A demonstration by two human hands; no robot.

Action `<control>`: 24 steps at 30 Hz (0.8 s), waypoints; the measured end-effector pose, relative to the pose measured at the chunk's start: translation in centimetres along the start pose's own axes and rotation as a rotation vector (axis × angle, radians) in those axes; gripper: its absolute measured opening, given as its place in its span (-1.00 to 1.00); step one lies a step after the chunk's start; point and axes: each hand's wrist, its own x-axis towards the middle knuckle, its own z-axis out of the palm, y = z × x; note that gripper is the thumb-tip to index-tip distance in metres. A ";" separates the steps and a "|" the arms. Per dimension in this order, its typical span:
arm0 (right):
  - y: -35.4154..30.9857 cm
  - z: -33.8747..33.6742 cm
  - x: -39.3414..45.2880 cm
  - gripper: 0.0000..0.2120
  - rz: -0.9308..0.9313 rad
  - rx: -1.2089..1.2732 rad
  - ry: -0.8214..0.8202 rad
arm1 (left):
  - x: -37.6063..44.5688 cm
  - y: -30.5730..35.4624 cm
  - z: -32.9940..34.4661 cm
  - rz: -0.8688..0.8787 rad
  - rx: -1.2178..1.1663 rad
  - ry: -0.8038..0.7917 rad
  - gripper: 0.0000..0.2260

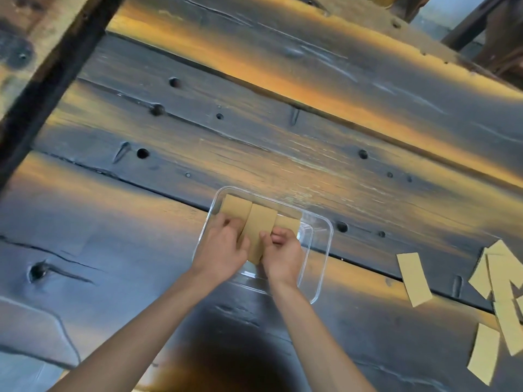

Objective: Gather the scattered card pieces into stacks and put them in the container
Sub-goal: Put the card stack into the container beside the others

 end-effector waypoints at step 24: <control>0.0 -6.0 -1.2 -0.81 -0.087 0.002 0.016 | -0.5 0.9 1.9 0.085 0.240 0.131 -0.49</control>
